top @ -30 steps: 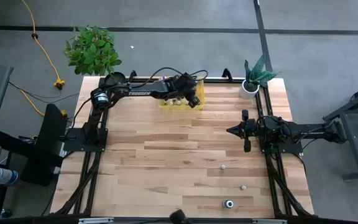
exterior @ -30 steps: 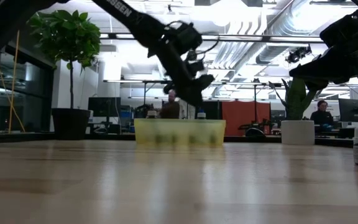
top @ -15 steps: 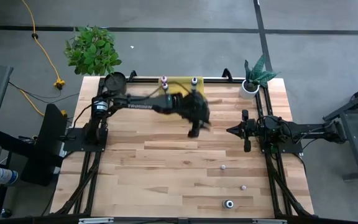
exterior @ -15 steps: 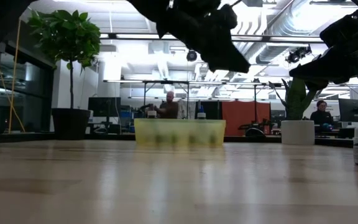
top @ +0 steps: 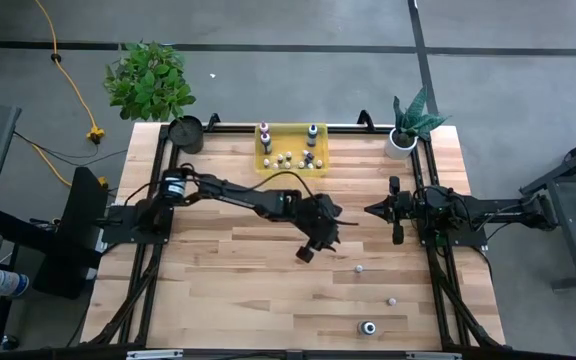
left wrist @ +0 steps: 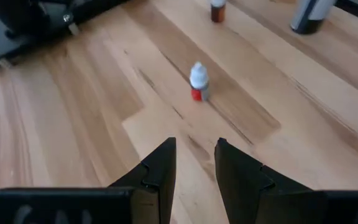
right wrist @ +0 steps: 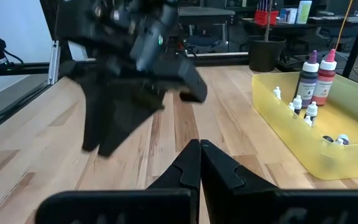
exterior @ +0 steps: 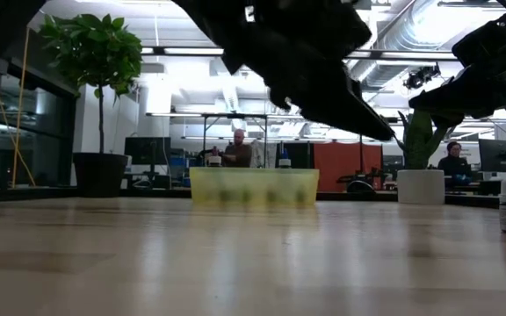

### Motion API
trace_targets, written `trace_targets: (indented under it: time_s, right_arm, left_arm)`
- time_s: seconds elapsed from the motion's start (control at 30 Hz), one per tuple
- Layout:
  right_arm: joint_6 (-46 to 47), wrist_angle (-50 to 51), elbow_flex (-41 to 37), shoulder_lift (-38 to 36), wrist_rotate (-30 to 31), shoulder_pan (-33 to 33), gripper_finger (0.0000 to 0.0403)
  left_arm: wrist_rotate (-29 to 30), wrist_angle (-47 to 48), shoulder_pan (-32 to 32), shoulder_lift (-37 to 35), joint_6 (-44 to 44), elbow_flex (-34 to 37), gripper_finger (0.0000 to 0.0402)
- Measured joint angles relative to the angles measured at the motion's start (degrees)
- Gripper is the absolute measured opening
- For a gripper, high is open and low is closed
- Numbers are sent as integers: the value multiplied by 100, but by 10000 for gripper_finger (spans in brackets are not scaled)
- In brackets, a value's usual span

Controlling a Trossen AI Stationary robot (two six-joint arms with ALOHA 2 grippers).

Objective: Pick & Place food coloring
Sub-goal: Put the top small red food coloring bottle into the yellow container

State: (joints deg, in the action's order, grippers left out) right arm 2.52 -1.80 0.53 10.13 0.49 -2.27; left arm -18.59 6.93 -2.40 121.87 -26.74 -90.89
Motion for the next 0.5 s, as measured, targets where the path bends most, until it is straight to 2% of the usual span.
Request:
trace_targets:
  time_s: [0.13, 0.23, 0.5]
  right_arm:
    - [0, -2, 0, -1, 0, 0, 0]
    - [-1, -2, -1, -2, -1, -1, 0]
    - [0, -3, 0, 1, -2, 0, 0]
  left_arm:
    - [-163, -578, -127, 367, 48, -159, 104]
    - [-373, -770, -205, 675, 195, -545, 104]
    - [-438, -576, -290, 1489, 883, -1695, 104]
